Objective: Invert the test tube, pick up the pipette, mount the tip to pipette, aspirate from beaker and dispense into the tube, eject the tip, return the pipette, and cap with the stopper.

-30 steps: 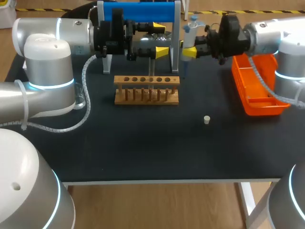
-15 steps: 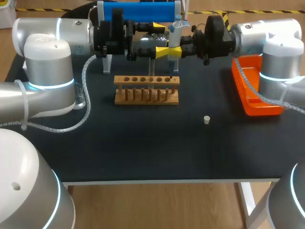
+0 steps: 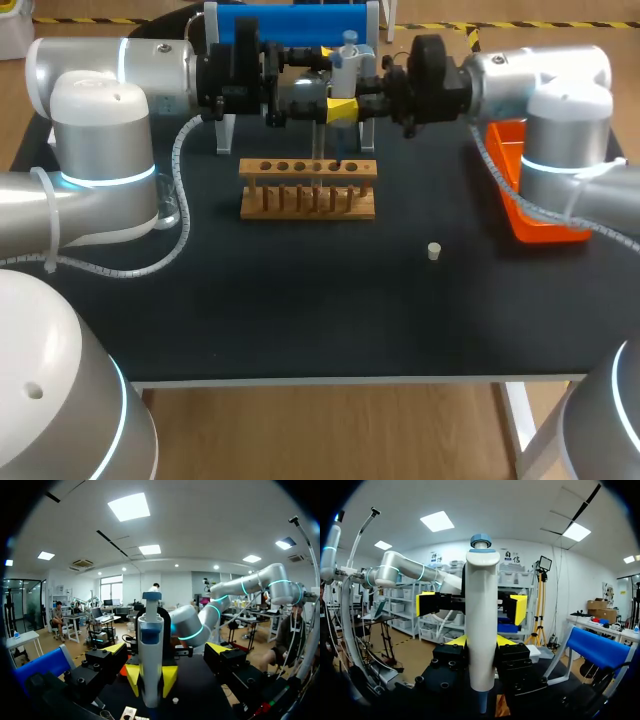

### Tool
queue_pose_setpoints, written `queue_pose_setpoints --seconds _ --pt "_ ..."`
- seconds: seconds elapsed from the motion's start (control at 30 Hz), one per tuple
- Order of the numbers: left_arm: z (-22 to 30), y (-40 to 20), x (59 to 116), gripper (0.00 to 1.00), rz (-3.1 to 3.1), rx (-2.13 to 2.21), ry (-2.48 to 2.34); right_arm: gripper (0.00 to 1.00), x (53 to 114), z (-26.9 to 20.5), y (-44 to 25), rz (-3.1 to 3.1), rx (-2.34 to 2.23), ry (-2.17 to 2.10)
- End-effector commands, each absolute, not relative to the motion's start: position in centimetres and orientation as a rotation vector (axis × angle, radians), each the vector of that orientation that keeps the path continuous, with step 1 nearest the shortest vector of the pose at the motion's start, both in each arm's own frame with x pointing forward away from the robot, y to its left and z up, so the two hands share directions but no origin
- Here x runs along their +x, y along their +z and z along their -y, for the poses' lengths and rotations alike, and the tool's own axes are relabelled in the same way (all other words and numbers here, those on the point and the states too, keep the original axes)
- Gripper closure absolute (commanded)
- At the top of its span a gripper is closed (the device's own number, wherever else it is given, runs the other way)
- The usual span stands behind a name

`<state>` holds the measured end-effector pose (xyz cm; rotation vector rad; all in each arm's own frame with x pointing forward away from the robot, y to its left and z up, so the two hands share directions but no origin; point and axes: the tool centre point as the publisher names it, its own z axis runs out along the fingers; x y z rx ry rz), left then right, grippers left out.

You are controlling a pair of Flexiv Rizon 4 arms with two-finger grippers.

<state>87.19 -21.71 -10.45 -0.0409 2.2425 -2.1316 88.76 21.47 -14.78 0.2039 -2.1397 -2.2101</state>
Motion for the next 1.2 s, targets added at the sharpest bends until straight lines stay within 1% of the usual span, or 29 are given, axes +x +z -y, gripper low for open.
queue_pose_setpoints --seconds 0.03,0.37,0.43,0.5,0.53,0.57,0.6,0.63,0.67,0.77,1.17,1.2 --pt "21.67 -10.4 87.31 0.0 -2.247 -0.037 -2.132 1.0 88.59 -21.79 -14.79 2.145 0.193 -2.221" --pt "21.67 -10.4 87.31 0.0 -2.247 -0.037 -2.132 1.0 88.64 -21.81 -14.59 2.155 0.172 -2.254" --pt "21.67 -10.4 87.31 0.07 -2.247 -0.037 -2.132 1.0 88.62 -21.8 -14.54 2.153 0.171 -2.257" --pt "21.67 -10.4 87.31 0.25 -2.247 -0.037 -2.132 1.0 88.61 -21.8 -14.5 2.149 0.17 -2.261" --pt "21.67 -10.4 87.31 0.3 -2.247 -0.037 -2.132 1.0 88.59 -21.8 -14.47 2.148 0.171 -2.261" --pt "21.67 -10.4 87.31 0.31 -2.247 -0.037 -2.132 1.0 88.58 -21.81 -14.47 2.148 0.172 -2.26" --pt "21.67 -10.4 87.31 0.35 -2.247 -0.037 -2.132 1.0 88.55 -21.84 -14.46 2.147 0.171 -2.26" --pt "21.67 -10.4 87.31 0.45 -2.247 -0.037 -2.132 1.0 88.47 -21.91 -14.46 2.147 0.171 -2.259" --pt "21.67 -10.4 87.31 0.49 -2.247 -0.037 -2.132 1.0 88.42 -21.94 -14.47 2.146 0.171 -2.259" --pt "21.67 -10.4 87.31 0.52 -2.247 -0.037 -2.132 1.0 88.36 -21.96 -14.48 2.144 0.171 -2.258" --pt "21.67 -10.4 87.31 0.55 -2.247 -0.037 -2.132 1.0 88.21 -21.99 -14.52 2.141 0.172 -2.246" --pt "21.67 -10.4 87.31 0.64 -2.247 -0.037 -2.132 1.0 88.19 -21.99 -14.52 2.141 0.172 -2.245"
